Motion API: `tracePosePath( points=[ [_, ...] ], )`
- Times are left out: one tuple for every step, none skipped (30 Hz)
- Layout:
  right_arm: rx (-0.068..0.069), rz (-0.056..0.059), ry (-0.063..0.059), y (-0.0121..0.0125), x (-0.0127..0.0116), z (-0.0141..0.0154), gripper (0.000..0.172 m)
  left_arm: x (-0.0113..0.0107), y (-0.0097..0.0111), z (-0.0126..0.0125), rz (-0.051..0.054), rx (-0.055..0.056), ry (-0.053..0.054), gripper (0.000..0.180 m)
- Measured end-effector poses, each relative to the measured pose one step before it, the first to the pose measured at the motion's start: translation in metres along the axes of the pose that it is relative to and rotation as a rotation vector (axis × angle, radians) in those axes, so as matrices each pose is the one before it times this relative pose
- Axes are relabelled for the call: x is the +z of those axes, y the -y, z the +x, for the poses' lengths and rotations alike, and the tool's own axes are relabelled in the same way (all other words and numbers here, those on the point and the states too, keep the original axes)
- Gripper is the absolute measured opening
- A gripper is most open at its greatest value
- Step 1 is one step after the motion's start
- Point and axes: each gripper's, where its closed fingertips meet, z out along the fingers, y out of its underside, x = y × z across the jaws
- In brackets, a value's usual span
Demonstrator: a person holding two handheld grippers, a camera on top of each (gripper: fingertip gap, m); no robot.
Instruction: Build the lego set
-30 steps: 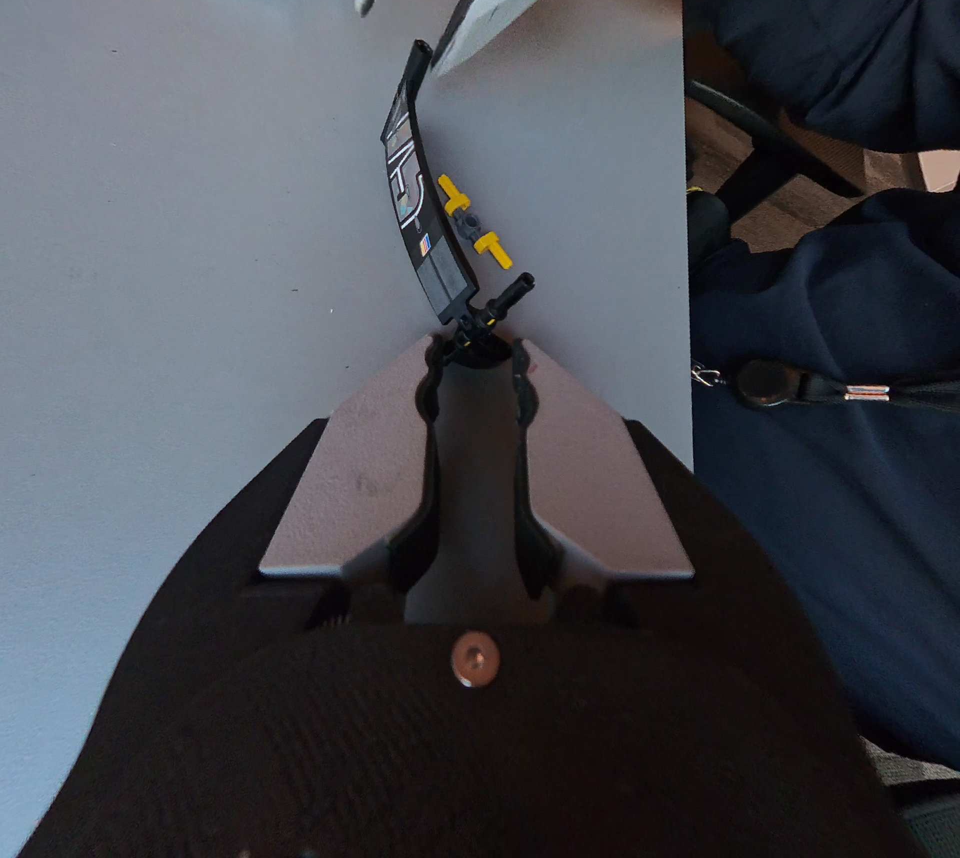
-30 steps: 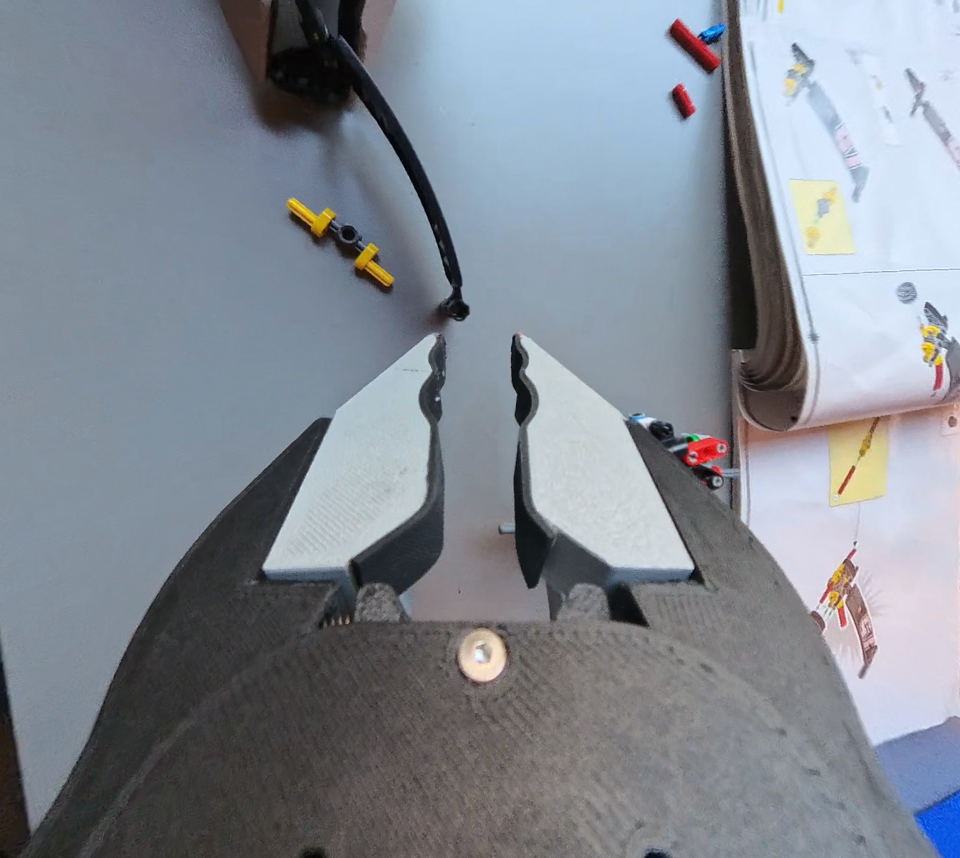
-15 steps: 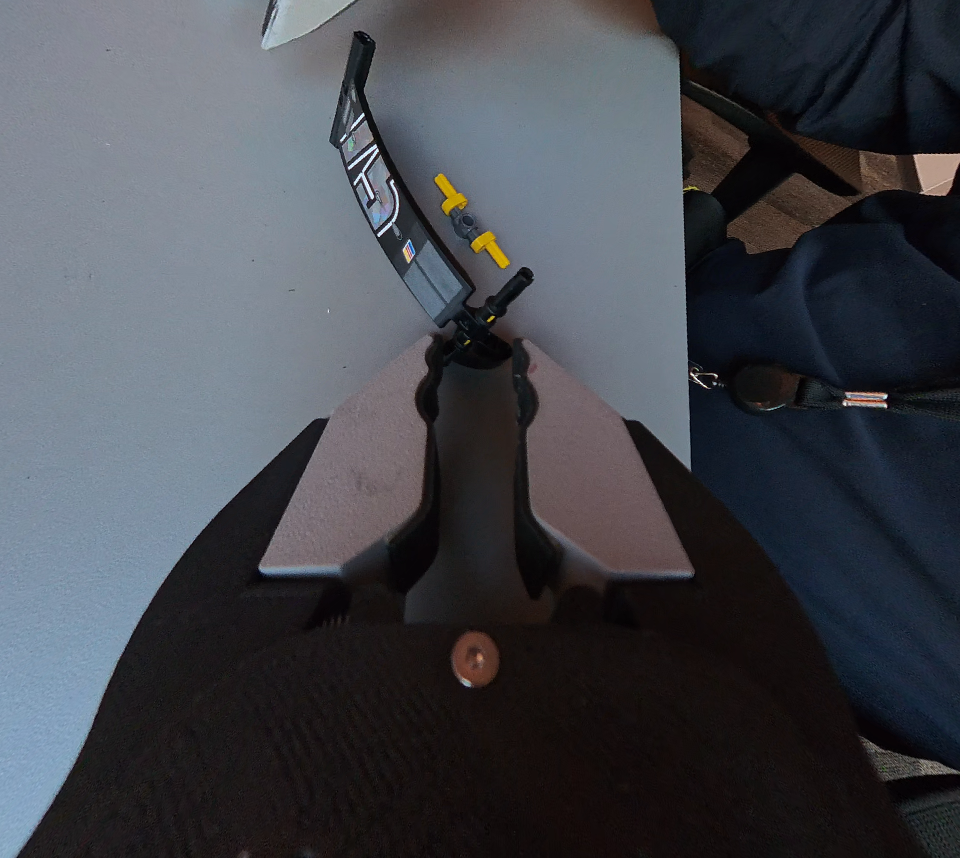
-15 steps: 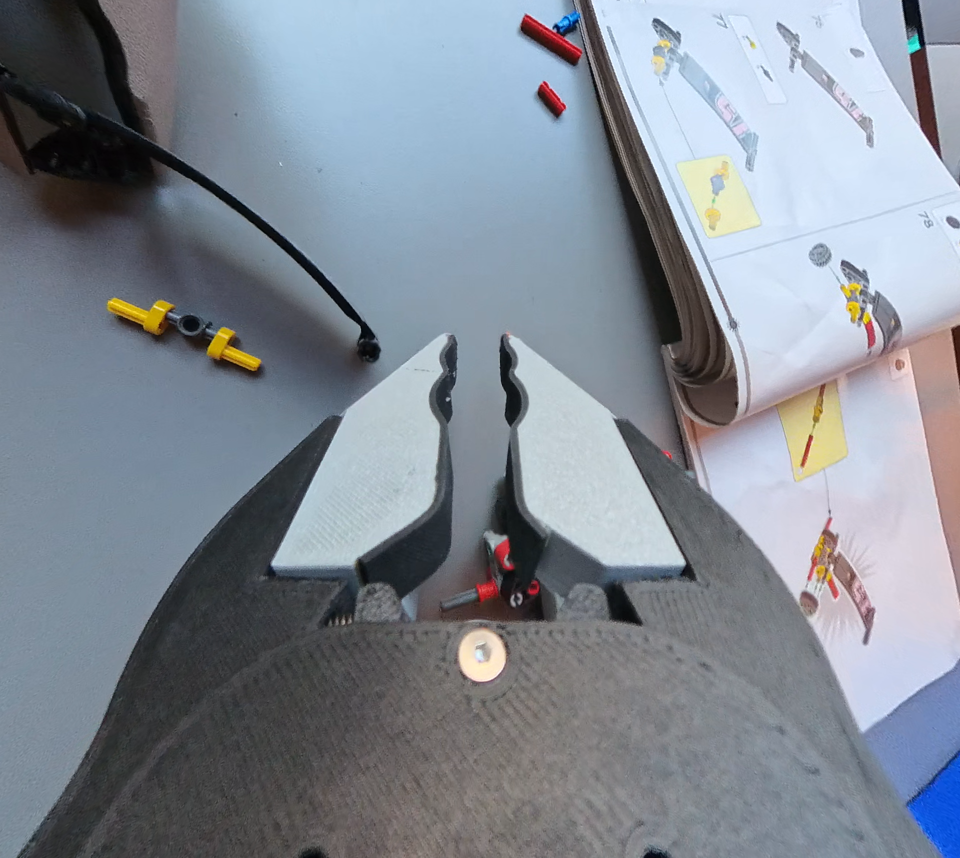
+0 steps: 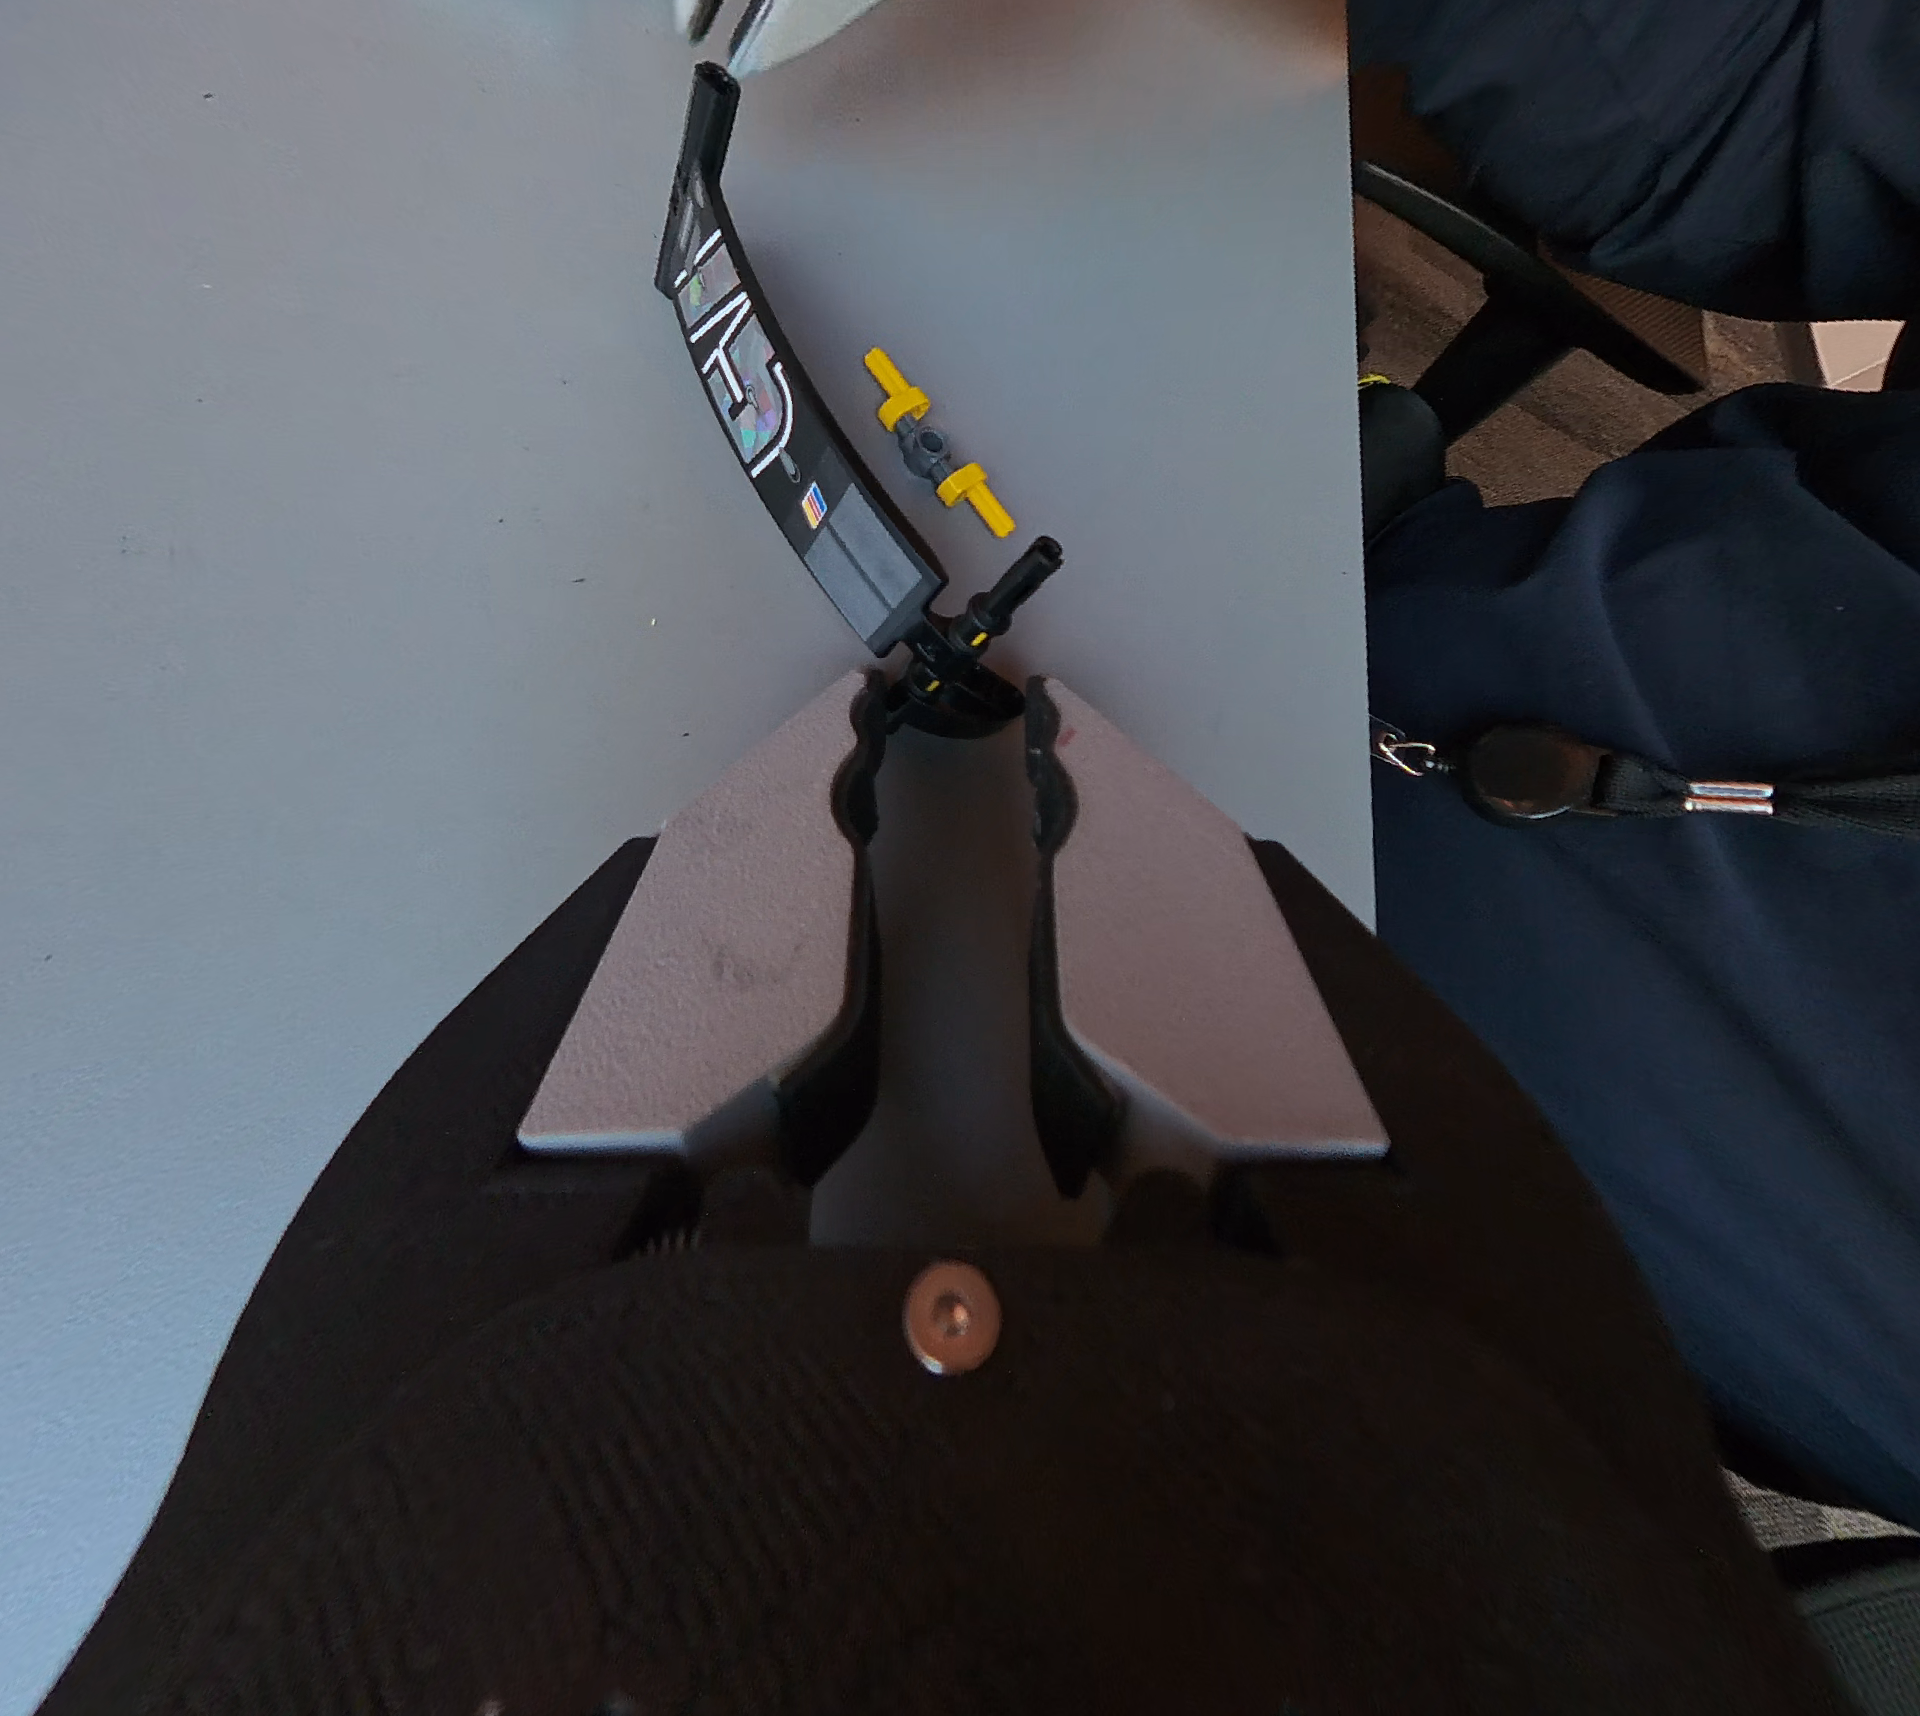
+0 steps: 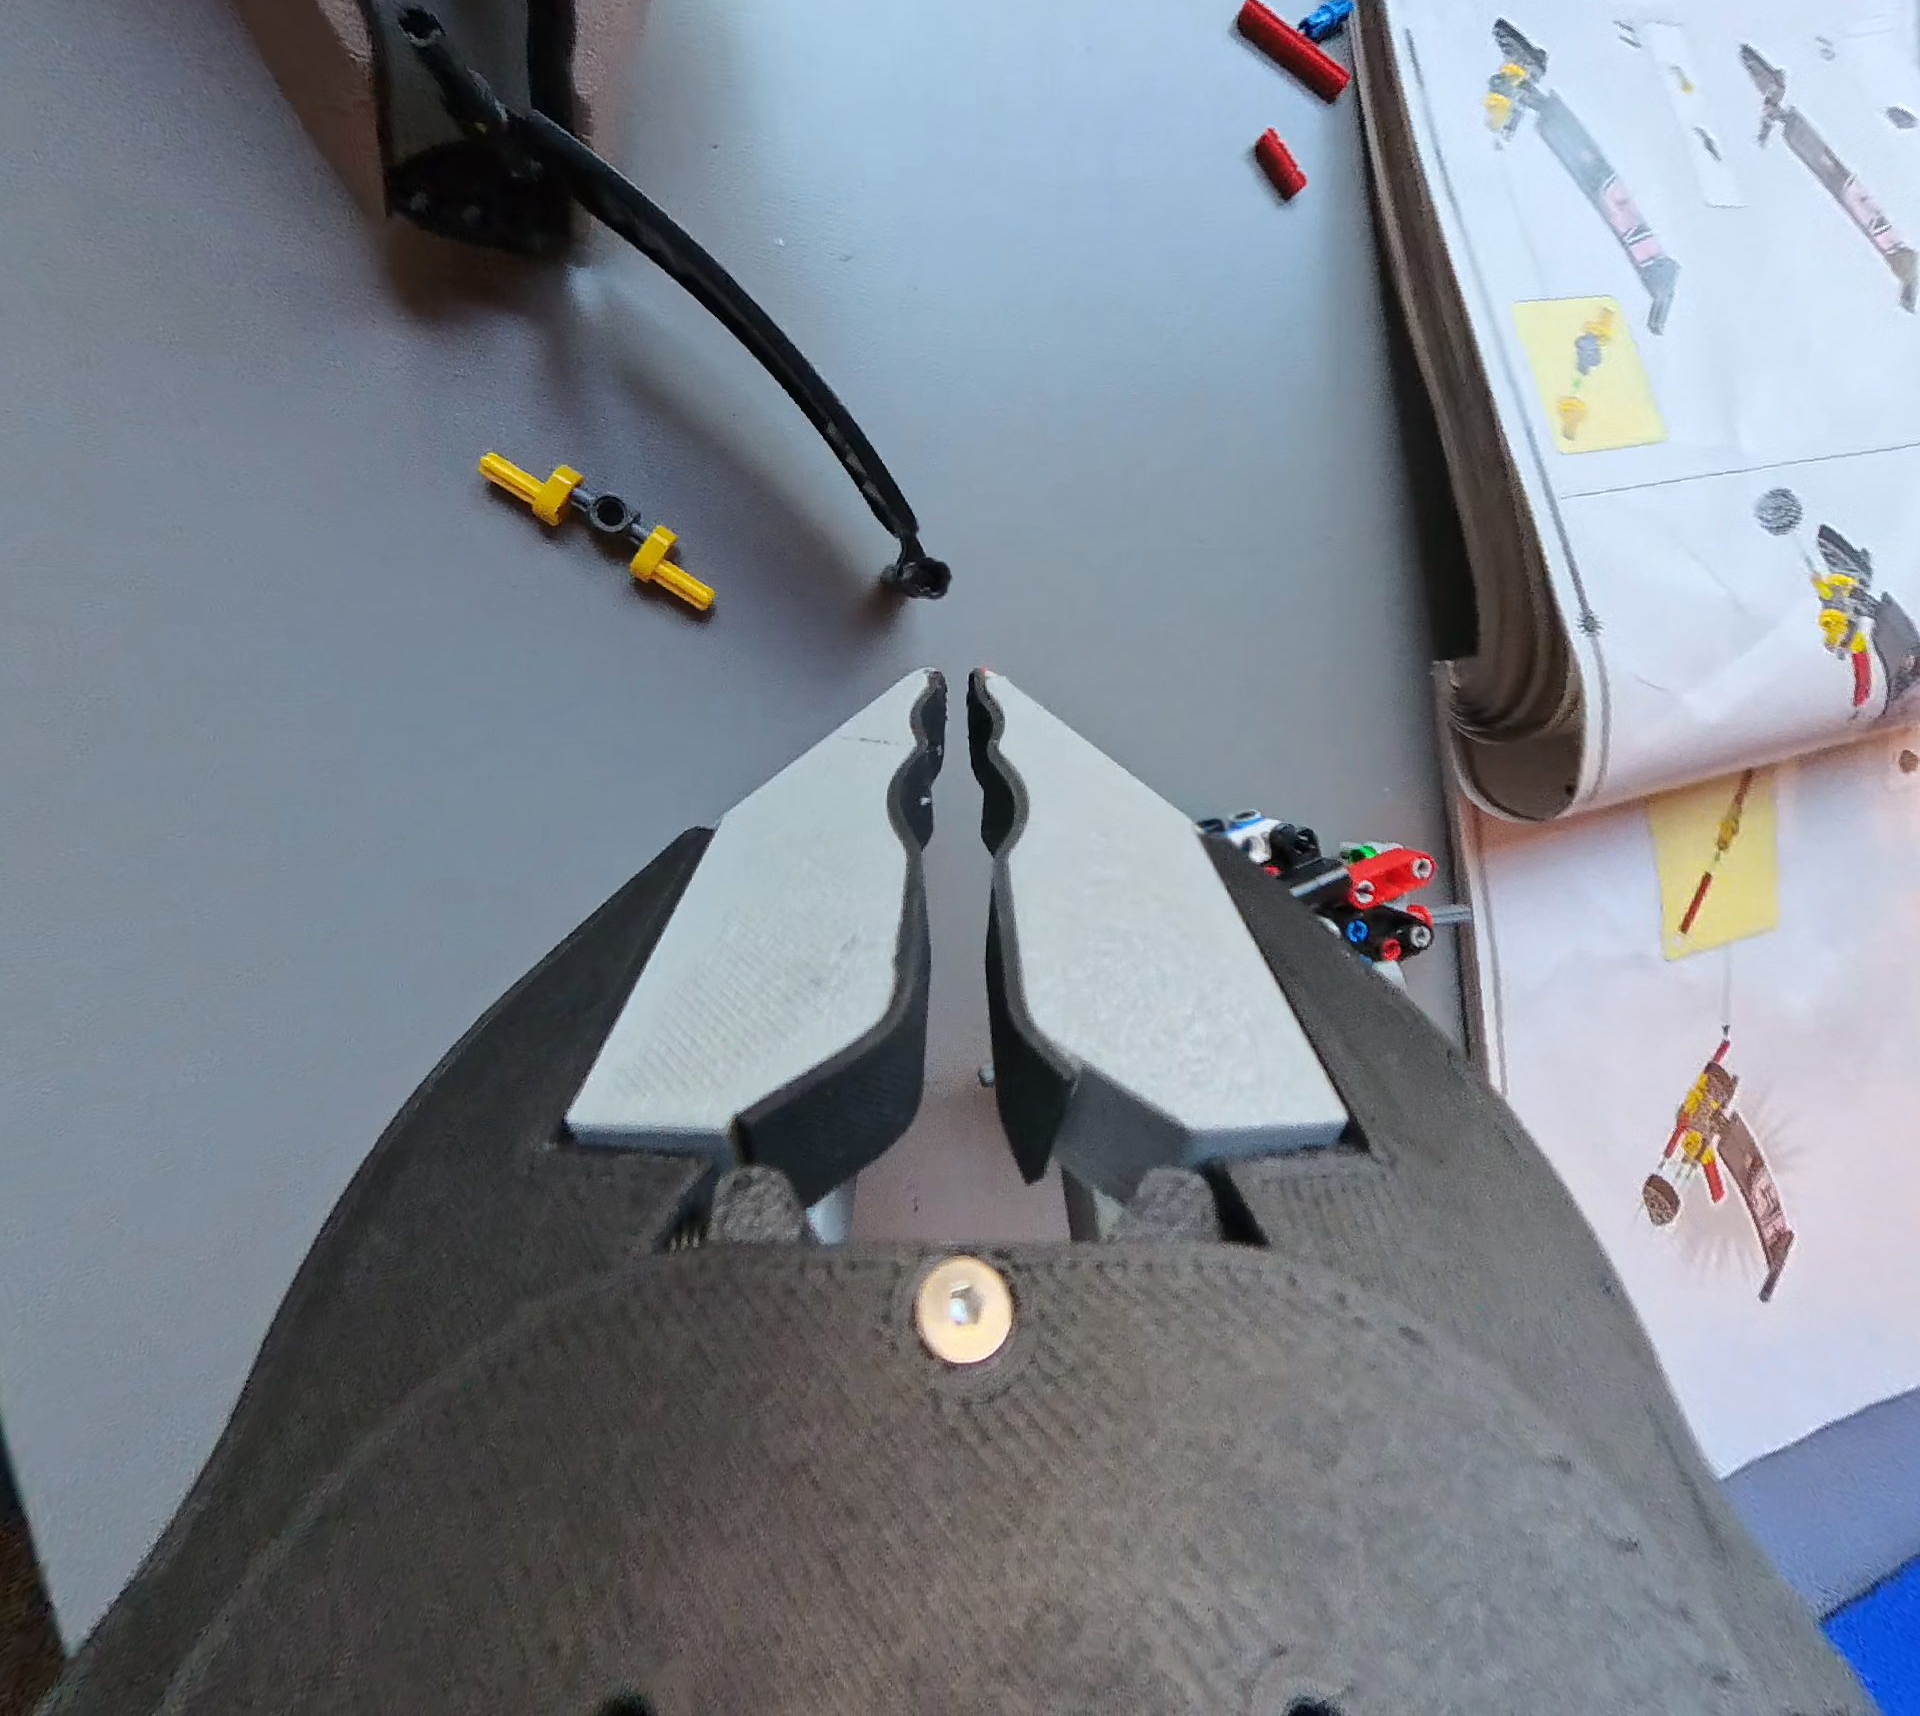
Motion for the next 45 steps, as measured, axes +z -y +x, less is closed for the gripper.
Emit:
tracePosePath(
  points=[
    [-0.0013,-0.0124,-0.0131,-0.00147,0.00381,0.00181,0.002,0.00007,0.00001,0.00028,-0.0005,0.0002,-0.0019,0.024],
    [0.0009,-0.0074,-0.0164,-0.00044,0.0035,0.00285,0.002,0.00003,-0.00013,0.00004,-0.0004,0.0005,-0.0008,0.024],
    [0.0048,0.0044,-0.0079,0.00172,0.00311,0.00182,0.002,0.00004,-0.00003,0.00017,-0.0004,0.0011,0.0005,0.024],
    [0.01,0.019,-0.0006,0.00419,0.00288,0.00099,0.002,0.00009,-0.00005,-0.00004,-0.0005,0.0014,0.0007,0.024],
    [0.013,0.0253,-0.0006,0.00523,0.00272,0.0012,0.001,0.00009,-0.00004,0.00018,-0.0005,0.0008,-0.0006,0.024],
    [0.0135,0.0217,-0.0075,0.00475,0.00257,0.00253,0.0,-0.00001,-0.00002,0.00009,0.0,-0.0006,-0.0021,0.024],
    [0.0112,0.0149,-0.0149,0.00379,0.00266,0.00368,0.0,-0.00005,0.00011,0.00003,0.0006,-0.0026,-0.0022,0.024],
    [0.0102,0.0116,-0.0129,0.00317,0.00237,0.00338,0.0,-0.00017,0.00011,-0.00004,0.0007,-0.0032,-0.0024,0.023],
    [0.0103,0.01,-0.0088,0.00266,0.00204,0.00262,0.0,-0.00002,0.00009,0.00006,0.001,-0.0031,-0.0029,0.023],
    [0.0095,0.007,-0.0112,0.00162,0.00131,0.00281,0.0,-0.0001,0.00014,0.0,0.0008,-0.0026,-0.0025,0.023],
    [0.0086,0.004,-0.0125,0.00077,0.00062,0.00299,0.0,-0.00004,0.00005,0.00005,0.0006,-0.0019,-0.0017,0.023],
    [0.0089,-0.0003,-0.009,-0.00061,-0.00012,0.00256,0.0,-0.00005,0.00011,0.00005,0.0004,-0.001,-0.0013,0.024],
    [0.0109,-0.0027,-0.0048,-0.00136,-0.00098,0.00229,0.0,-0.00004,-0.00005,0.00001,0.0003,-0.0008,-0.0011,0.023],
    [0.0128,0.0005,-0.0024,-0.00138,-0.00175,0.00233,0.0,-0.00005,0.0001,0.0001,0.0003,-0.0009,-0.0017,0.024],
    [0.0137,0.0063,0.0024,-0.00067,-0.00242,0.00159,0.0,-0.00004,-0.00005,0.00039,-0.0002,-0.0011,-0.004,0.024],
    [0.0132,0.0103,0.009,-0.00021,-0.00264,0.00054,0.0,-0.00009,0.00006,0.00037,0.0002,-0.0018,-0.0049,0.024],
    [0.0119,0.0114,0.0107,0.00015,-0.00239,-0.00008,0.0,0.00001,0.00004,0.00045,0.0,-0.0023,-0.0059,0.024],
    [0.0092,0.0092,0.0089,0.0,-0.00194,-0.00007,0.0,-0.00004,-0.00001,0.0006,0.0001,-0.0025,-0.0066,0.024],
    [0.0057,0.0045,0.0044,-0.00034,-0.0012,-0.00001,0.0,-0.0002,0.00024,0.0006,0.0012,-0.0041,-0.0091,0.025],
    [-0.0001,-0.0007,0.0009,-0.00088,-0.00041,0.00006,0.0,-0.00041,0.00036,0.00053,0.0028,-0.0064,-0.0093,0.026],
    [-0.0073,-0.0028,-0.0019,-0.00089,0.00002,-0.00017,0.0,-0.00072,0.00064,0.00053,0.0061,-0.0069,-0.0103,0.029],
    [-0.0119,-0.0024,-0.0062,-0.00051,0.00048,-0.00004,0.0,-0.00115,0.00109,0.00003,0.01,-0.0077,-0.0064,0.033],
    [-0.0125,-0.0027,-0.007,-0.00034,0.00074,-0.00032,0.0,-0.00129,0.00135,-0.00074,0.0123,-0.0087,-0.0004,0.036],
    [-0.0117,-0.002,-0.0013,0.00011,0.00084,-0.00143,0.0,-0.00129,0.00128,-0.00069,0.0114,-0.0061,0.0014,0.036],
    [-0.0103,-0.0009,0.004,0.00023,0.0009,-0.00219,0.0,-0.00117,0.00105,0.00061,0.0105,0.0021,-0.0015,0.031],
    [-0.0073,0.0018,0.0049,0.00071,0.00098,-0.00225,0.0,-0.00094,0.00103,0.00099,0.0094,0.0117,0.0016,0.025],
    [-0.0039,0.0029,0.0065,0.00066,0.00105,-0.00224,0.0,-0.00057,0.00068,0.00063,0.0065,0.0134,0.0063,0.019],
    [-0.0002,-0.0022,0.0108,-0.00014,0.00139,-0.00251,0.0,0.00008,-0.00015,-0.00088,-0.001,0.0059,0.0129,0.017],
    [0.0009,-0.0054,0.0108,-0.00058,0.00122,-0.00244,0.0,0.00096,-0.00103,-0.00133,-0.0085,-0.0014,0.0108,0.017],
    [-0.0001,-0.0051,0.0081,-0.00056,0.00082,-0.00199,0.0,0.00118,-0.00155,-0.00082,-0.0128,-0.0045,0.0045,0.019],
    [-0.0017,-0.0035,0.0116,-0.00013,0.00026,-0.00287,0.001,0.0012,-0.00148,-0.00027,-0.0125,-0.0034,0.0001,0.022],
    [-0.0007,0.0007,0.0152,0.00055,-0.00045,-0.00349,0.001,0.00071,-0.00079,0.0,-0.0066,0.0005,0.001,0.022],
    [0.0019,0.0032,0.0178,0.00107,-0.00101,-0.00388,0.002,0.00006,-0.00026,0.00021,-0.0011,0.0039,0.0023,0.023],
    [0.003,0.0054,0.0239,0.00134,-0.00146,-0.00502,0.003,-0.00015,-0.00006,0.00048,0.001,0.0028,0.0003,0.023],
    [0.0028,0.0078,0.0284,0.00169,-0.00148,-0.006,0.005,-0.0004,-0.00037,0.00052,0.0005,-0.0006,-0.0024,0.023],
    [0.0026,0.0088,0.0314,0.00195,-0.00151,-0.00694,0.007,-0.00057,-0.00021,0.00028,0.0014,-0.0038,-0.0033,0.023],
    [0.0009,0.0087,0.0327,0.00232,-0.00115,-0.00785,0.011,-0.00067,0.00009,0.00015,0.0036,-0.0053,-0.0038,0.023],
    [-0.0027,0.0113,0.0322,0.00289,-0.00072,-0.00869,0.014,-0.00081,0.00039,0.00004,0.0054,-0.0055,-0.0042,0.023],
    [-0.0067,0.0098,0.0314,0.00307,-0.00008,-0.00949,0.018,-0.00077,0.00064,-0.00004,0.0061,-0.0052,-0.0039,0.023],
    [-0.0122,0.0019,0.0272,0.00236,0.0006,-0.00946,0.022,-0.00064,0.0003,-0.00009,0.0045,-0.0053,-0.0029,0.022],
    [-0.0181,-0.007,0.0112,0.0014,0.00113,-0.00717,0.025,-0.00044,0.0,-0.0004,0.0017,-0.0061,-0.001,0.022],
    [-0.0224,-0.0135,-0.0004,0.00061,0.00111,-0.00485,0.026,-0.00015,-0.00044,-0.00021,-0.001,-0.0053,-0.0011,0.022],
    [-0.0214,-0.0125,0.0002,0.00085,0.00091,-0.00416,0.027,0.00021,-0.00074,-0.00028,-0.0039,-0.0046,0.0013,0.022],
    [-0.0154,-0.008,0.0048,0.00135,0.00079,-0.00374,0.027,0.0006,-0.00112,-0.00075,-0.0073,-0.0048,0.0046,0.021],
    [-0.0098,-0.0049,0.0065,0.00153,0.00066,-0.00305,0.027,0.00105,-0.00125,-0.00104,-0.0105,-0.0046,0.0061,0.021]
  ],
)
